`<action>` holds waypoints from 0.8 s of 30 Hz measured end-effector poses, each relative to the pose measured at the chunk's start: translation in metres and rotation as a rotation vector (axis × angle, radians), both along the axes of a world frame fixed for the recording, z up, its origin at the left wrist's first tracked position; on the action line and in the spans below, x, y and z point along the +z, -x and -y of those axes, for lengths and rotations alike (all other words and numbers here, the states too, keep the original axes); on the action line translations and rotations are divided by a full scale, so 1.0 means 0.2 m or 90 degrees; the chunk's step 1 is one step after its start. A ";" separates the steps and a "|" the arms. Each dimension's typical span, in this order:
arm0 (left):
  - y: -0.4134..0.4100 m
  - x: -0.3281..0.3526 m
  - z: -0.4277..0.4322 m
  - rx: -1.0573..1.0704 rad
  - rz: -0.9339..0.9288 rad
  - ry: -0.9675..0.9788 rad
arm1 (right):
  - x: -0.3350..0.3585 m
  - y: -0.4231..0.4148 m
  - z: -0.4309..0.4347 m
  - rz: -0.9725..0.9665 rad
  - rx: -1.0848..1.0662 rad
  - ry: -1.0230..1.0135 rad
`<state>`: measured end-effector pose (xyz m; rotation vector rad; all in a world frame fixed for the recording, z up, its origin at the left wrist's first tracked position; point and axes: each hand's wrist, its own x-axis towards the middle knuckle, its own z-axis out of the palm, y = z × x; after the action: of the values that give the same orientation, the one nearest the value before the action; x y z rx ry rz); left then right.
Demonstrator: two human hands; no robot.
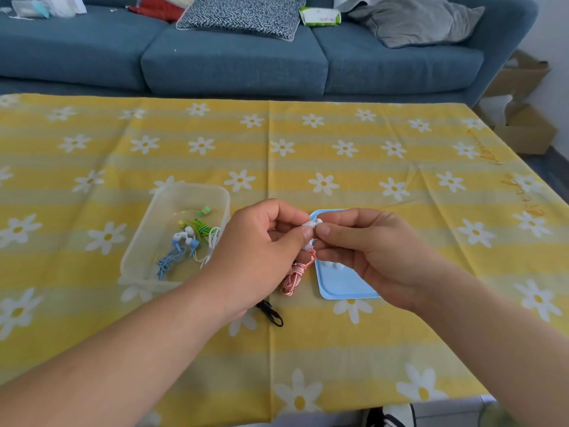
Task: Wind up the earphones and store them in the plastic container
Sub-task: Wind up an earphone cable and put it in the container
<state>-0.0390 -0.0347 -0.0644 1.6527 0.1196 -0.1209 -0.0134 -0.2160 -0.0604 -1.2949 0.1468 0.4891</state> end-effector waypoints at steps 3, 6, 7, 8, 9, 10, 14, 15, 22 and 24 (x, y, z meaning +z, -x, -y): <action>0.00 -0.01 0.01 0.013 0.003 -0.004 | 0.00 0.02 -0.01 0.034 -0.014 0.034; 0.00 -0.01 0.01 0.023 0.004 -0.005 | -0.01 0.03 -0.03 0.068 -0.034 0.085; 0.00 -0.01 0.01 0.020 0.004 -0.006 | -0.01 0.04 -0.03 0.072 -0.040 0.089; 0.00 -0.01 0.01 0.017 0.005 -0.006 | 0.00 0.04 -0.03 0.071 -0.040 0.085; 0.00 -0.01 0.01 0.013 0.005 -0.005 | 0.00 0.04 -0.02 0.067 -0.037 0.073; 0.00 -0.01 0.01 0.010 0.006 -0.002 | 0.00 0.04 -0.02 0.060 -0.036 0.058; 0.00 0.00 0.01 0.003 -0.001 0.015 | 0.01 0.03 -0.01 0.040 -0.053 0.017; 0.00 0.00 0.01 0.002 -0.001 0.016 | 0.01 0.03 -0.01 0.044 -0.048 0.020; 0.00 -0.01 0.01 0.001 0.001 0.031 | 0.00 0.04 0.00 0.097 -0.031 0.087; 0.00 -0.01 0.01 0.004 0.005 0.032 | -0.01 0.05 -0.01 0.099 -0.030 0.079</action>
<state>-0.0395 -0.0374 -0.0665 1.6020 0.1150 -0.1108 -0.0225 -0.2148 -0.0615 -1.4430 0.0787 0.3409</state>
